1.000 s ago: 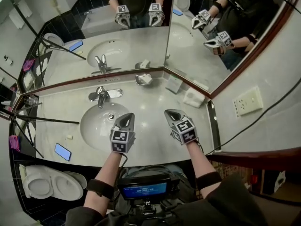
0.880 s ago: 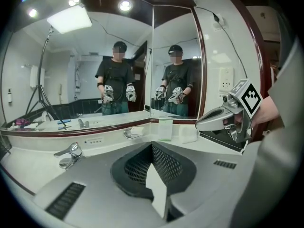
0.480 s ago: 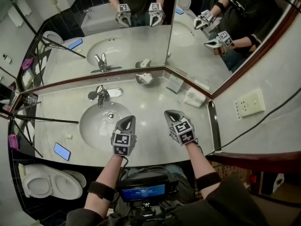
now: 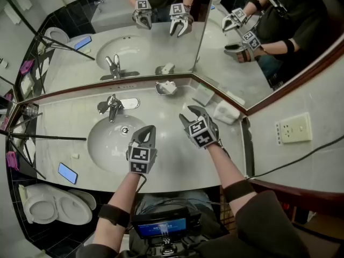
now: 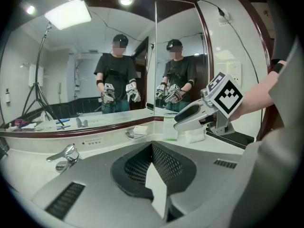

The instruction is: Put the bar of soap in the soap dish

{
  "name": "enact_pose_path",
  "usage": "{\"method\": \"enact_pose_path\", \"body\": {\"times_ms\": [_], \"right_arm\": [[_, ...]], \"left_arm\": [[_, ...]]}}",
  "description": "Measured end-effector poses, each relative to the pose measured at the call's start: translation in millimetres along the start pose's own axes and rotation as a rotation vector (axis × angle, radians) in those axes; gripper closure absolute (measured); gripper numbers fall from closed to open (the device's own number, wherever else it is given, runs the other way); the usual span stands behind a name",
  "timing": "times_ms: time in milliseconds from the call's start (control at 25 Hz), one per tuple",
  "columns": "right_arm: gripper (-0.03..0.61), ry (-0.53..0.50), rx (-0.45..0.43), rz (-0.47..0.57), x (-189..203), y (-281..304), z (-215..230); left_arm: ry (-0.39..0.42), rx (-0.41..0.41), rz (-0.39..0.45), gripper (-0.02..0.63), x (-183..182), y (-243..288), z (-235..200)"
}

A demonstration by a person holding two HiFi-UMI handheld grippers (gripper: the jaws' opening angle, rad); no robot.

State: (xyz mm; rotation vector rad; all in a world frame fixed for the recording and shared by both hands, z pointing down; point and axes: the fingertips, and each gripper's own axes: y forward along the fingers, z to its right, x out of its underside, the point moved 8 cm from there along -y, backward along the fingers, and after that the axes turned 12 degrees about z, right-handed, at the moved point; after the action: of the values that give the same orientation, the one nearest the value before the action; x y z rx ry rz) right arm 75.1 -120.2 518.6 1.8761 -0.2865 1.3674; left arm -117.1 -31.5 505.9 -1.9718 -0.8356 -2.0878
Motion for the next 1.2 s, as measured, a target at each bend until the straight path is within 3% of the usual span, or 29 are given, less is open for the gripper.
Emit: {"method": "enact_pose_path", "body": {"times_ms": [280, 600, 720, 800, 840, 880, 1200], "right_arm": [[0.273, -0.065, -0.032, -0.086, 4.3, 85.2, 33.9], [0.272, -0.066, -0.069, -0.169, 21.7, 158.0, 56.3], [0.272, -0.057, -0.074, -0.157, 20.9, 173.9, 56.6], [0.289, -0.053, -0.079, -0.165, 21.7, 178.9, 56.3], [0.355, -0.056, -0.079, -0.174, 21.9, 179.4, 56.3], [0.377, -0.06, -0.076, -0.181, 22.0, 179.6, 56.6], [0.382, -0.059, -0.084, -0.165, 18.7, 172.7, 57.6]], "left_arm": [[0.006, -0.012, -0.004, 0.617, -1.6, 36.4, -16.2], [0.008, -0.028, -0.027, 0.617, 9.2, 58.2, -27.1], [0.003, -0.032, -0.034, 0.617, 13.8, 57.8, -29.9], [-0.002, -0.035, -0.04, 0.617, 16.7, 56.6, -32.3], [-0.004, -0.038, -0.042, 0.617, 17.8, 55.8, -34.0], [-0.008, -0.042, -0.044, 0.617, 18.7, 54.9, -35.8], [-0.017, -0.055, -0.042, 0.617, 18.5, 49.9, -43.8]]}}
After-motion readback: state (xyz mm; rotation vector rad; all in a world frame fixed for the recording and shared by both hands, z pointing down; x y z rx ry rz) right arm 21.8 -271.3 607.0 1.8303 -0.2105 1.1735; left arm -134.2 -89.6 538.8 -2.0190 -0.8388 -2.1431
